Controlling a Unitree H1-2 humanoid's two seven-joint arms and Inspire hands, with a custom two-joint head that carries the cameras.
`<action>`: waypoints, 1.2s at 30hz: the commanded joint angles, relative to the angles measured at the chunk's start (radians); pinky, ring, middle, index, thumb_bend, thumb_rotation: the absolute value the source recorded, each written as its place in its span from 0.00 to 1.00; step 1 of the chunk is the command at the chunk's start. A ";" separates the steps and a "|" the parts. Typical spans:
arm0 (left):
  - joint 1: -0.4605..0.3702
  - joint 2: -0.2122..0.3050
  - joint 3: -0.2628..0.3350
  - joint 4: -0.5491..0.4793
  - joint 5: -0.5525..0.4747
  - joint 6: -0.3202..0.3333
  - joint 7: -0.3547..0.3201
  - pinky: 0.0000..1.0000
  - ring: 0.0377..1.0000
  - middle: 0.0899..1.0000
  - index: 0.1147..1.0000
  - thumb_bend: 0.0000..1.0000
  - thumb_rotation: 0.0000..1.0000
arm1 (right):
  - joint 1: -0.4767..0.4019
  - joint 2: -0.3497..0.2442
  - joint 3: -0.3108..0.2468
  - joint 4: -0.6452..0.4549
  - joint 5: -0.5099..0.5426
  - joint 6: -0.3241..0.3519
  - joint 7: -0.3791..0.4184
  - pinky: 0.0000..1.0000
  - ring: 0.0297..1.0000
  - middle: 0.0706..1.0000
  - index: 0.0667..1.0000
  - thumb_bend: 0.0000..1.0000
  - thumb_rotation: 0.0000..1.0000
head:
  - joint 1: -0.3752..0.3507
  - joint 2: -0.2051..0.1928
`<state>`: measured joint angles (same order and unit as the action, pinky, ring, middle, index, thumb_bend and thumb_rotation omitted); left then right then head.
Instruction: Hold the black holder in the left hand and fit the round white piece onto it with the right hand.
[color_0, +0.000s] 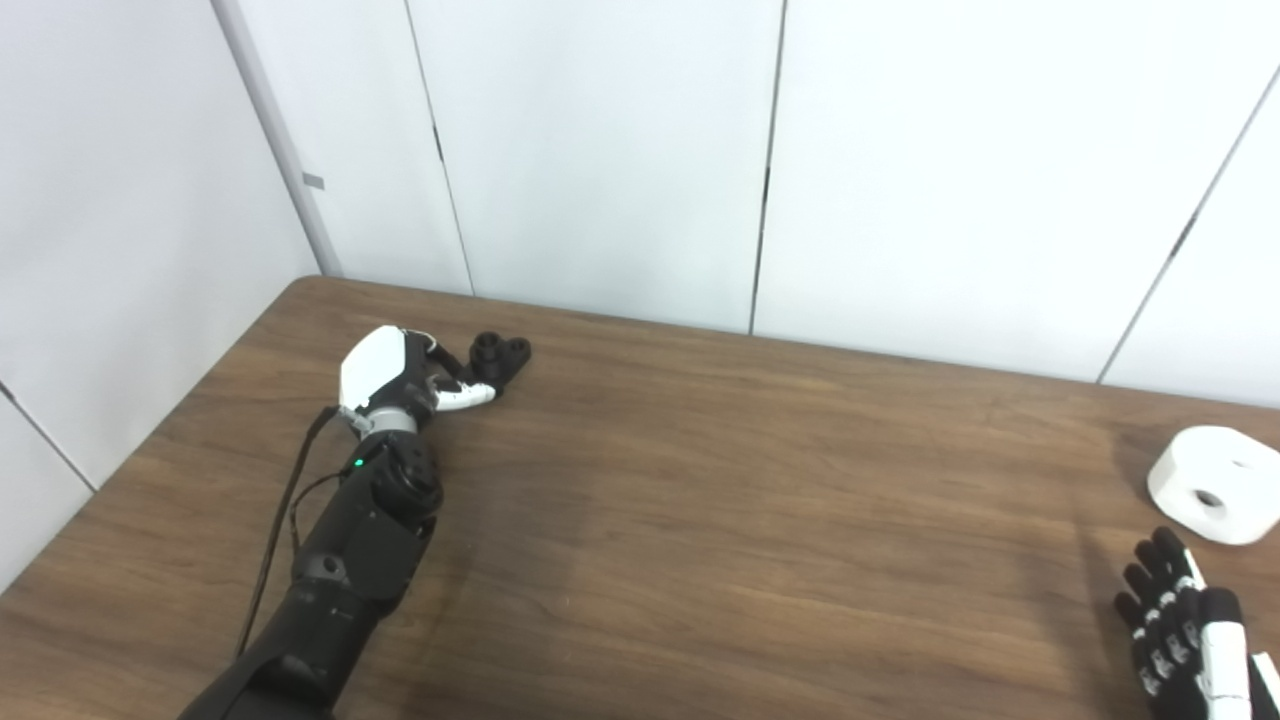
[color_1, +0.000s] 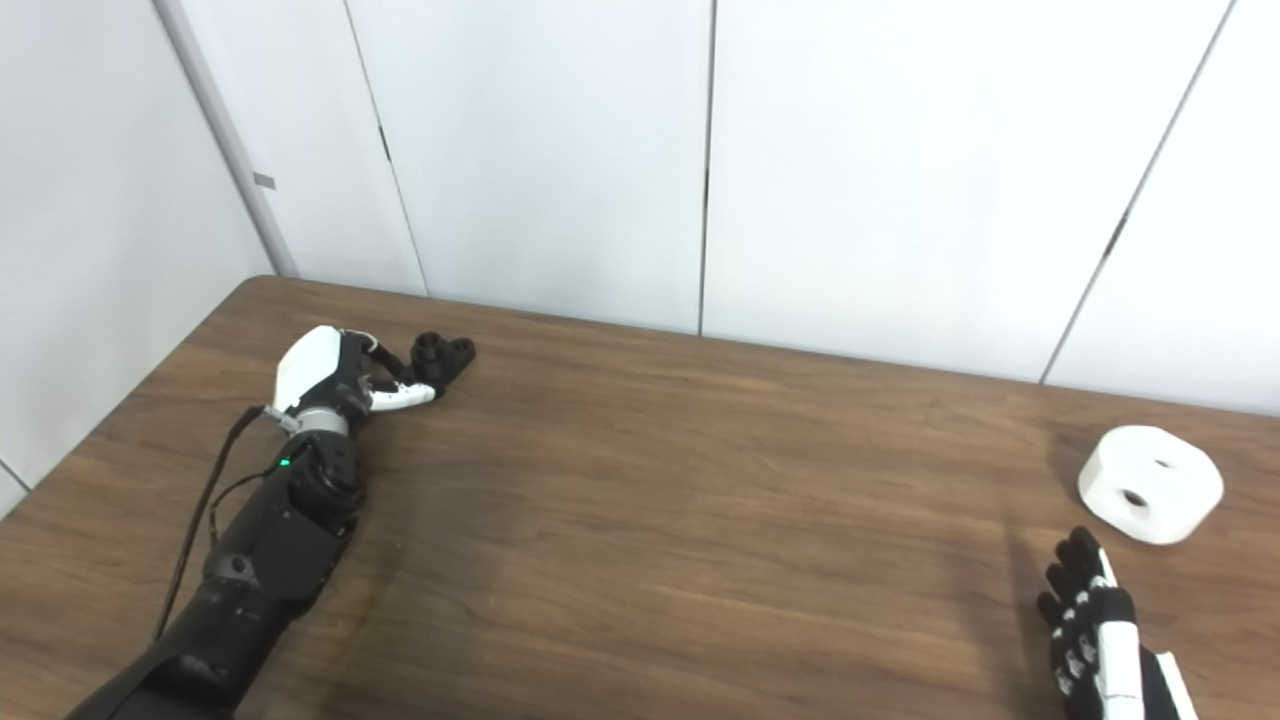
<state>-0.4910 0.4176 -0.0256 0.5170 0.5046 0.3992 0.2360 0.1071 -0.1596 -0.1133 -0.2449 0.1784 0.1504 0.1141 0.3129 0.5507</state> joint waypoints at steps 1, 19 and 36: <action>-0.030 0.008 -0.010 0.008 -0.007 -0.020 -0.004 0.95 0.91 0.77 0.42 0.52 0.04 | -0.016 -0.007 -0.006 -0.033 0.008 -0.020 0.002 1.00 1.00 1.00 1.00 0.53 1.00 | 0.000 0.001; 0.078 0.016 -0.095 -0.252 0.010 -0.010 -0.146 0.87 0.89 0.78 0.42 0.52 0.04 | -0.022 0.007 0.011 -0.033 -0.018 -0.025 -0.008 1.00 1.00 1.00 1.00 0.52 1.00 | -0.023 0.007; 0.231 -0.026 -0.186 -0.520 0.059 -0.060 -0.238 0.89 0.89 0.77 0.42 0.52 0.04 | -0.022 0.033 0.020 -0.037 -0.044 -0.017 -0.015 1.00 1.00 1.00 1.00 0.48 1.00 | -0.131 0.042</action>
<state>-0.2614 0.3911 -0.2003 0.0347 0.5572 0.3641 0.0145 0.1038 -0.1273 -0.0935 -0.2548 0.1357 0.1564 0.1062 0.1964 0.5875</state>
